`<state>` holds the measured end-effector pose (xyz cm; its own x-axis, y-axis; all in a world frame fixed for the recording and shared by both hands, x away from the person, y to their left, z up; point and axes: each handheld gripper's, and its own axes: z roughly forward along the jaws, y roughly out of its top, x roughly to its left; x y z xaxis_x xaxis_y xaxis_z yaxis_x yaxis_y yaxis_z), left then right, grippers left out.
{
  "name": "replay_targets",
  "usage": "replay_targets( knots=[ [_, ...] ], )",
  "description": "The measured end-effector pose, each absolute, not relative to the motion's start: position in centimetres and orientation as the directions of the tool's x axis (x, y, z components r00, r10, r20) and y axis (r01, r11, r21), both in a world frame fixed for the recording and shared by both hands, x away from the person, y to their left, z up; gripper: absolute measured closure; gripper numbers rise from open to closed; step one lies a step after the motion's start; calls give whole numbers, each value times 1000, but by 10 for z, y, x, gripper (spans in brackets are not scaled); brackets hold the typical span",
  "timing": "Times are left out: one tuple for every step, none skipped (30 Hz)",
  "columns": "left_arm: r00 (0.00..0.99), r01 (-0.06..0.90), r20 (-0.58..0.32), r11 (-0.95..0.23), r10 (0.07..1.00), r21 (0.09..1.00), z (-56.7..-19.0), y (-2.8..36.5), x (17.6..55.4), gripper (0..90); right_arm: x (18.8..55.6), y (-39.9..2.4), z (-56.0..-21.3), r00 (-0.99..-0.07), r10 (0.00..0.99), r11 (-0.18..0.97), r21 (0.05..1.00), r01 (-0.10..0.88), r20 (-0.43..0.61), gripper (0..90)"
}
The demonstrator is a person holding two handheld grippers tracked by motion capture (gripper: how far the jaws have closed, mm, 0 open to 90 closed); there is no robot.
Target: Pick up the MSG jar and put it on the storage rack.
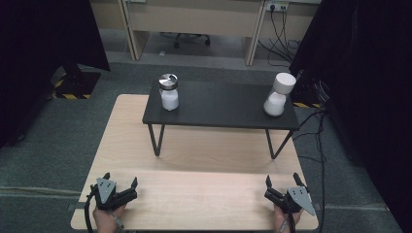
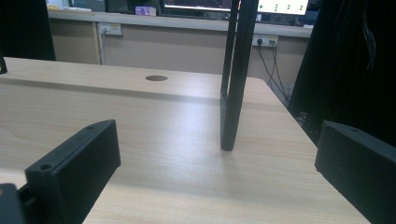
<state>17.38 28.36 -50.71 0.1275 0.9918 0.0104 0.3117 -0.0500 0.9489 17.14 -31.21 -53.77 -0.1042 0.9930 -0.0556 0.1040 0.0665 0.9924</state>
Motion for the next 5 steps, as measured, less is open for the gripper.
replay_targets(
  knots=[
    [127, 312, 10, -50, 992, 949, -507, 284, 174, 0, 171, -312, -538, -104, 993, 66, 992, 103, -55, 2],
    [127, 312, 10, -49, 992, 949, -507, 284, 174, 0, 171, -312, -538, -103, 993, 64, 993, 103, -54, 2],
    [127, 312, 10, -49, 992, 949, -507, 284, 174, 0, 171, -312, -538, -101, 993, 63, 993, 103, -53, 2],
    [126, 311, 9, -48, 992, 949, -507, 284, 174, 0, 171, -312, -538, -100, 994, 62, 993, 101, -52, 2],
    [126, 311, 9, -48, 992, 949, -507, 284, 174, 0, 171, -312, -538, -98, 994, 61, 993, 100, -51, 2]
  ],
)
